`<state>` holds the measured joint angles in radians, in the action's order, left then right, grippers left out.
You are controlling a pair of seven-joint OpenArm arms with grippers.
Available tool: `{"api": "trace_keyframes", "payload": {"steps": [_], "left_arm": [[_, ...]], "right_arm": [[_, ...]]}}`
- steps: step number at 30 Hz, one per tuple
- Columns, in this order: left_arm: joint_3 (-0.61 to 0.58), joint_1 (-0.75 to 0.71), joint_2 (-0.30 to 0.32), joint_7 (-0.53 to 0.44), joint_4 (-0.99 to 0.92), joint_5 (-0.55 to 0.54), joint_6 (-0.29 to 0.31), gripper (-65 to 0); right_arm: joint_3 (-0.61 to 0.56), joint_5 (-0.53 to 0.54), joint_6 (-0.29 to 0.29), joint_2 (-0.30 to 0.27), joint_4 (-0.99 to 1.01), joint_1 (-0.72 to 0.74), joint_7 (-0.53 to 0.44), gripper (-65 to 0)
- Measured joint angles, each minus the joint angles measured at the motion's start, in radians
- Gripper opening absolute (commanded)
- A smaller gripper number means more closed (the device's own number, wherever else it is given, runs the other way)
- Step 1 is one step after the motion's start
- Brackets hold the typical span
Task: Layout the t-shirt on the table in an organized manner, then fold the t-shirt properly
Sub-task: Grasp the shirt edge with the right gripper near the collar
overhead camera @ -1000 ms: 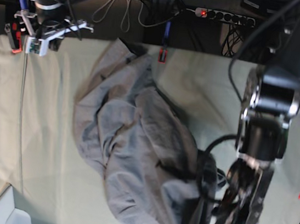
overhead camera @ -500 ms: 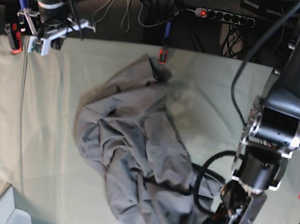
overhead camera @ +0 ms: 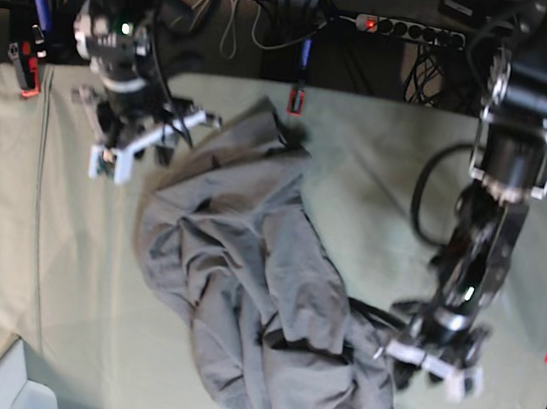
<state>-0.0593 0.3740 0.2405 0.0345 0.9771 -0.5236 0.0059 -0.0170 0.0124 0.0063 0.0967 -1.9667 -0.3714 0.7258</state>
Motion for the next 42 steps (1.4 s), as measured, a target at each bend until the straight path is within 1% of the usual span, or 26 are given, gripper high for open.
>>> {"api": "trace_keyframes", "payload": {"steps": [2, 6, 11, 14, 16, 19, 25, 26, 28, 29, 30, 32, 33, 34, 37, 38, 40, 42], "left_arm": [[0.061, -0.098, 0.022, 0.002, 0.053, -0.003, -0.007, -32.0], [0.146, -0.225, 0.059, 0.002, 0.117, -0.004, -0.012, -32.0], [0.251, -0.338, 0.058, -0.003, 0.156, -0.002, -0.002, -32.0], [0.297, -0.385, 0.053, 0.003, 0.157, -0.002, -0.002, -32.0], [0.328, -0.412, 0.053, 0.002, 0.157, -0.001, -0.002, -32.0], [0.379, -0.447, 0.053, 0.002, 0.158, -0.001, -0.001, -32.0], [0.43, -0.483, 0.049, 0.0, 0.158, -0.005, -0.003, -32.0], [0.43, -0.482, 0.049, -0.002, 0.158, -0.005, -0.002, -32.0], [0.43, -0.485, 0.048, -0.002, 0.158, -0.005, -0.002, -32.0], [0.43, -0.488, 0.047, -0.002, 0.161, -0.005, -0.002, -32.0], [0.43, -0.493, 0.044, -0.001, 0.169, -0.005, -0.002, -32.0], [0.43, -0.507, 0.042, -0.001, 0.182, -0.005, -0.002, -32.0], [0.429, -0.51, 0.042, -0.001, 0.189, -0.005, -0.002, -32.0], [0.429, -0.512, 0.042, -0.002, 0.192, -0.005, -0.002, -32.0], [0.426, -0.512, 0.042, -0.003, 0.2, -0.005, -0.003, -32.0], [0.423, -0.51, 0.042, 0.0, 0.2, -0.005, -0.003, -32.0], [0.423, -0.507, 0.042, 0.001, 0.201, -0.005, -0.003, -32.0], [0.424, -0.508, 0.042, -0.002, 0.201, -0.005, -0.004, -32.0]], "right_arm": [[-0.027, -0.002, -0.002, 0.002, 0.053, 0.045, 0.016, -42.5], [-0.037, -0.002, 0.0, 0.005, 0.222, 0.133, 0.024, -42.7], [-0.032, 0.0, -0.002, 0.003, 0.347, 0.185, 0.014, -42.3], [-0.03, -0.004, -0.002, 0.002, 0.396, 0.197, 0.014, -42.2], [-0.031, -0.003, -0.002, 0.003, 0.43, 0.208, 0.013, -40.6], [-0.031, -0.005, -0.002, 0.003, 0.48, 0.22, 0.006, -40.1], [-0.033, -0.003, -0.002, 0.004, 0.53, 0.243, -0.061, -40.3], [-0.033, 0.017, -0.002, 0.004, 0.534, 0.247, -0.068, -40.6], [-0.033, 0.056, -0.002, 0.003, 0.549, 0.252, -0.093, -43.3], [-0.033, 0.078, -0.002, 0.003, 0.553, 0.255, -0.093, -46.0], [-0.033, 0.098, -0.002, 0.003, 0.554, 0.255, -0.089, -50.4], [-0.035, 0.105, -0.002, -0.004, 0.558, 0.253, -0.091, -61.9], [-0.036, 0.116, -0.002, -0.014, 0.558, 0.249, -0.09, -65.0], [-0.036, 0.136, -0.002, -0.022, 0.555, 0.245, -0.089, -65.0], [-0.038, 0.13, 0.0, -0.033, 0.515, 0.212, -0.076, -65.0], [-0.038, 0.132, 0.013, -0.045, 0.486, 0.19, -0.071, -65.0], [-0.025, 0.123, 0.073, -0.076, 0.412, 0.129, -0.11, -65.0], [0.031, 0.123, 0.119, -0.08, 0.321, 0.076, -0.129, -65.0]]}}
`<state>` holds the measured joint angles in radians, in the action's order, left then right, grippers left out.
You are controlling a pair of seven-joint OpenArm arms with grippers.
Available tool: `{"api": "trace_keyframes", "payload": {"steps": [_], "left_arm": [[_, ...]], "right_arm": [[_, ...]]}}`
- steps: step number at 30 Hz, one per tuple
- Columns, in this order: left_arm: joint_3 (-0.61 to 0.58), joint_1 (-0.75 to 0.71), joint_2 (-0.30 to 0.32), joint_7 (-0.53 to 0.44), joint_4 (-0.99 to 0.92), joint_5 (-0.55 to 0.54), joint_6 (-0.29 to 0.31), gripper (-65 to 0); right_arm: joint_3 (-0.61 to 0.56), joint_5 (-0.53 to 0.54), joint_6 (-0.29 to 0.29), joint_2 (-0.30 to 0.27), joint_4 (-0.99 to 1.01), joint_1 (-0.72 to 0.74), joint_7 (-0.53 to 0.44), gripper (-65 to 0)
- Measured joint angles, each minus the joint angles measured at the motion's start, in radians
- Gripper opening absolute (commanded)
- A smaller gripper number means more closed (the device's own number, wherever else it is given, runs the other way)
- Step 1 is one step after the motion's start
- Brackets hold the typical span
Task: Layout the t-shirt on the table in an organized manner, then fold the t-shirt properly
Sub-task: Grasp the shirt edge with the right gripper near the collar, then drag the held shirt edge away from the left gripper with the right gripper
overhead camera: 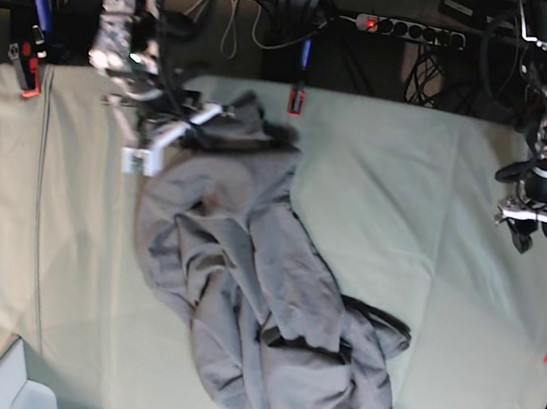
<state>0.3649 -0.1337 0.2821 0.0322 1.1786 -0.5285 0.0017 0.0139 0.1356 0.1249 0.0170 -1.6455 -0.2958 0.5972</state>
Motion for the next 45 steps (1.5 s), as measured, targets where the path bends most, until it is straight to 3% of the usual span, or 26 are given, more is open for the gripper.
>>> {"api": "trace_keyframes", "payload": {"steps": [4, 7, 11, 15, 18, 21, 31, 45], "left_arm": [[0.004, 0.002, -0.022, 0.003, 0.0, 0.0, -0.001, -32.0], [0.003, -0.003, -0.031, 0.011, 0.021, 0.0, 0.0, -32.0], [0.005, -0.011, -0.04, -0.003, 0.071, 0.0, -0.002, -32.0], [0.0, -0.019, -0.065, 0.004, 0.098, 0.0, 0.002, -32.0], [0.0, -0.019, -0.06, 0.005, 0.098, 0.0, -0.001, -32.0], [0.002, -0.022, -0.06, 0.003, 0.101, 0.0, -0.001, -32.0], [0.006, -0.052, -0.052, 0.0, 0.101, 0.0, 0.002, -32.0], [0.006, -0.079, -0.052, 0.0, 0.105, 0.0, 0.001, -32.0]], "right_arm": [[0.141, -0.002, 0.05, -0.003, -0.166, -0.036, -0.038, -65.0], [0.249, 0.003, 0.154, 0.0, -0.226, -0.048, -0.034, -65.0], [0.398, -0.008, 0.194, 0.0, -0.223, -0.021, -0.008, -65.0], [0.397, 0.0, 0.302, 0.002, -0.225, -0.002, 0.02, -65.0], [0.315, -0.008, 0.313, 0.03, -0.219, -0.013, 0.143, -65.0], [0.253, 0.001, 0.323, 0.037, -0.189, 0.001, 0.165, -63.8], [0.234, -0.007, 0.323, 0.098, -0.09, 0.013, 0.181, -26.3], [0.215, -0.008, 0.323, 0.102, 0.087, 0.13, 0.178, -26.0]]}}
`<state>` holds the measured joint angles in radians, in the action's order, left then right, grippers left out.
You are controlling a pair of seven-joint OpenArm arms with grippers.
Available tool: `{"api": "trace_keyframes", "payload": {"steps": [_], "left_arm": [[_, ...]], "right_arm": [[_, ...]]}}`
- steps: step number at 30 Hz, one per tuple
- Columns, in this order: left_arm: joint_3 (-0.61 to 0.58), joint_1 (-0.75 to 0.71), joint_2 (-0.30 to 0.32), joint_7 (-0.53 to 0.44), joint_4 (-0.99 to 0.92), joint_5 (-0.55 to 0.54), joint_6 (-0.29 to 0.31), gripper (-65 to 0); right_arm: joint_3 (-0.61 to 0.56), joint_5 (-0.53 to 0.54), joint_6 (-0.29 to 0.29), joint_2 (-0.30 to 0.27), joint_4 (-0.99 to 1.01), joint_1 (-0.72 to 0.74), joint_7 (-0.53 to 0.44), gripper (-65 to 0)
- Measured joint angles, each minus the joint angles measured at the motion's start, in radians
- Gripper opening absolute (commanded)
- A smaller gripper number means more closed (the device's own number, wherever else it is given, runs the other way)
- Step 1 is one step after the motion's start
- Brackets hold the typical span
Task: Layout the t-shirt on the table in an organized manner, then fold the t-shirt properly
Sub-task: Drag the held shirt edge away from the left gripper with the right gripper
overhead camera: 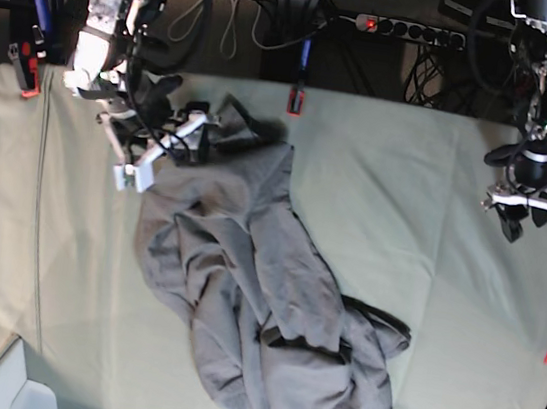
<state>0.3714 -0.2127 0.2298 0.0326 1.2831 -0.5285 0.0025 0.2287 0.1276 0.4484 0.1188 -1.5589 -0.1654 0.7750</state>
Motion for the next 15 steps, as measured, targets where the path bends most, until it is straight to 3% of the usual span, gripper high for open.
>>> {"api": "trace_keyframes", "payload": {"steps": [2, 4, 8, 12, 14, 15], "left_arm": [[0.0, 0.0, 0.0, 0.001, 0.0, 0.0, 0.0, -32.0], [0.0, 0.001, 0.0, 0.0, 0.0, 0.0, 0.0, -32.0], [0.0, 0.002, 0.0, 0.0, 0.0, 0.0, 0.0, -32.0], [0.0, 0.002, 0.0, 0.0, 0.0, 0.0, 0.0, -32.0], [0.0, 0.003, -0.002, 0.003, 0.0, 0.0, -0.001, -32.0], [0.0, 0.003, -0.002, 0.003, 0.0, 0.0, -0.002, -32.0]], "right_arm": [[0.0, 0.001, 0.0, 0.0, 0.024, 0.015, -0.003, -27.7], [0.0, 0.0, 0.0, -0.002, 0.034, 0.023, -0.009, -34.9], [0.0, 0.0, 0.0, -0.002, 0.032, 0.011, -0.002, -65.0], [0.002, -0.002, 0.019, -0.008, 0.016, -0.005, -0.005, -65.0], [0.021, 0.011, 0.114, -0.028, -0.047, -0.041, -0.011, -65.0], [0.045, 0.007, 0.135, -0.03, -0.085, -0.055, -0.01, -65.0]]}}
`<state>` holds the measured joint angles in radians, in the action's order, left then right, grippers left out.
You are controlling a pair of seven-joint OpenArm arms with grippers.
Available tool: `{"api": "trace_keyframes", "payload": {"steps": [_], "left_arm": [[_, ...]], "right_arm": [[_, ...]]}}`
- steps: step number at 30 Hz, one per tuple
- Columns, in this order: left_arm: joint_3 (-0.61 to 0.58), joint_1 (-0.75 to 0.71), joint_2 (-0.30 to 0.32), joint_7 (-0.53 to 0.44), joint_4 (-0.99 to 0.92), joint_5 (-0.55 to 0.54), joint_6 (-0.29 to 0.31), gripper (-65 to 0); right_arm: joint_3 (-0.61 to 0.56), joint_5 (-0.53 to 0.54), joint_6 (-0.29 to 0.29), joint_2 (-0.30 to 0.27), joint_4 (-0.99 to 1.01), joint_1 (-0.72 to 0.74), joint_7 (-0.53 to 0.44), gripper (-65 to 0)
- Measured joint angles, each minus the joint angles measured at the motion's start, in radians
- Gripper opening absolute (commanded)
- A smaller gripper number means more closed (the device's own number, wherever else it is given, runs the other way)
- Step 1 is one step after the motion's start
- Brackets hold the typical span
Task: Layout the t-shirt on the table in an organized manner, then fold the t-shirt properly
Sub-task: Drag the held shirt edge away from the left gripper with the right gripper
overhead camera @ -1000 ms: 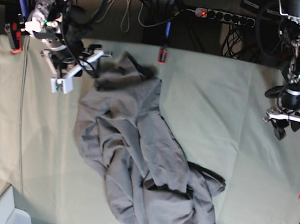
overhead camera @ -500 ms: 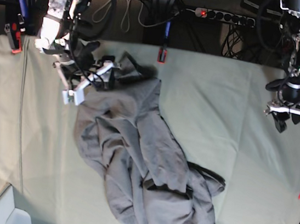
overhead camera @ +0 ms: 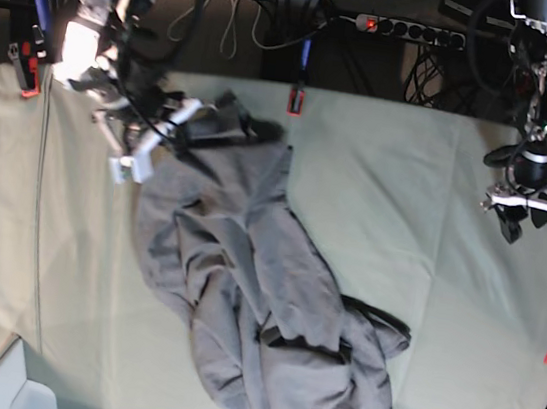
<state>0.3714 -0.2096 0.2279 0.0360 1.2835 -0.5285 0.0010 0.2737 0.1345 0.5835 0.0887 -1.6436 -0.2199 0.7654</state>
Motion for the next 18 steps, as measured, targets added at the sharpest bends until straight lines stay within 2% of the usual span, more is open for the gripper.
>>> {"api": "trace_keyframes", "payload": {"steps": [3, 6, 9, 13, 16, 18], "left_arm": [[0.0, 0.0, -0.005, 0.003, 0.001, 0.0, -0.001, -32.0], [0.0, 0.002, -0.009, 0.004, 0.013, 0.0, -0.002, -32.0], [0.0, 0.002, -0.014, -0.003, 0.038, 0.0, -0.004, -32.0], [-0.002, -0.001, -0.032, 0.0, 0.079, 0.0, 0.0, -32.0], [-0.007, 0.002, -0.036, -0.007, 0.085, 0.0, -0.001, -31.9], [-0.007, 0.002, -0.061, -0.01, 0.085, 0.0, 0.0, -31.8]], "right_arm": [[0.114, -0.01, 0.022, -0.003, -0.131, -0.03, 0.004, -65.0], [0.225, -0.002, 0.084, -0.006, -0.231, -0.03, 0.005, -65.0], [0.359, -0.001, 0.093, -0.006, -0.255, -0.013, 0.003, -65.0], [0.447, -0.009, 0.093, -0.08, -0.24, 0.027, 0.016, -65.0], [0.475, -0.007, 0.097, -0.126, -0.224, 0.058, 0.028, -65.0], [0.494, -0.008, 0.096, -0.152, -0.22, 0.077, 0.019, -65.0]]}}
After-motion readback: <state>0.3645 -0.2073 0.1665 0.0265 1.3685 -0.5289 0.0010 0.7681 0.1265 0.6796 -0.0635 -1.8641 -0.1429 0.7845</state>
